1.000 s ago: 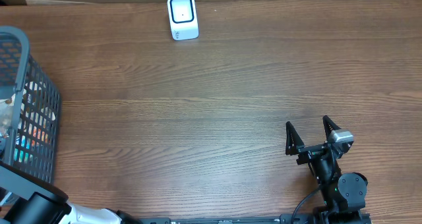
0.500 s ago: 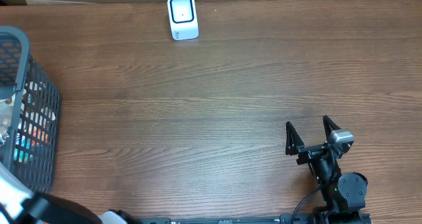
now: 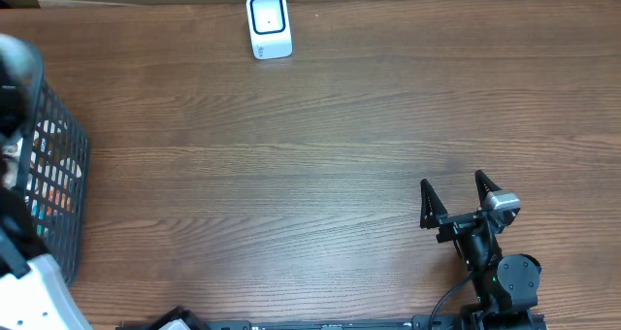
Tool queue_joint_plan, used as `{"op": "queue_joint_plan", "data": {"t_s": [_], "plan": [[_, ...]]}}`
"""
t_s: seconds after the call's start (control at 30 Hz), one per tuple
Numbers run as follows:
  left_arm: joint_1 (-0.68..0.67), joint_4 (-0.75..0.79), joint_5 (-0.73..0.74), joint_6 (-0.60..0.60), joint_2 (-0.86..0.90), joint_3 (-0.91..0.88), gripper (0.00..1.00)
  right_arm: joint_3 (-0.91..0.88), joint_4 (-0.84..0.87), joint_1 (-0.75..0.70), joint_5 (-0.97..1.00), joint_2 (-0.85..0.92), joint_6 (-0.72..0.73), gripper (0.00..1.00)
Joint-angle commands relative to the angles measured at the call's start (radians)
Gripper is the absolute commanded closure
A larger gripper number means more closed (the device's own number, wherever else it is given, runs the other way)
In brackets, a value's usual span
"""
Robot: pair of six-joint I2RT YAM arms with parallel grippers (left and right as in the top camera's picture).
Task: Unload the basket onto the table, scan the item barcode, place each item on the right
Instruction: 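Lift the green jar out and carry it toward the white scanner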
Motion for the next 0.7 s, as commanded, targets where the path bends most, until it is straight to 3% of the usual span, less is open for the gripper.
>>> {"op": "queue_joint_plan", "data": {"t_s": [0.0,0.23,0.3,0.4,0.57,0.67], "plan": [[-0.164,-0.090,0.058,-0.036,-0.022,0.023,0.91,-0.010,0.005,-0.002,-0.002,-0.010,0.003,0.00],[-0.409,-0.386,-0.119,-0.035,0.053,0.020,0.91,-0.010,0.005,-0.002,-0.002,-0.010,0.003,0.00],[-0.452,-0.456,-0.143,-0.036,0.085,0.020,0.96,-0.010,0.005,-0.002,-0.002,-0.010,0.003,0.00],[-0.515,-0.550,-0.146,-0.052,0.148,0.015,0.96,-0.010,0.005,-0.002,-0.002,-0.010,0.003,0.00],[-0.584,-0.636,-0.145,-0.234,0.270,0.002,0.96,-0.010,0.005,-0.002,-0.002,-0.010,0.003,0.00],[-0.611,-0.671,-0.146,-0.409,0.360,0.001,0.96,-0.010,0.005,-0.002,-0.002,-0.010,0.003,0.00]]}}
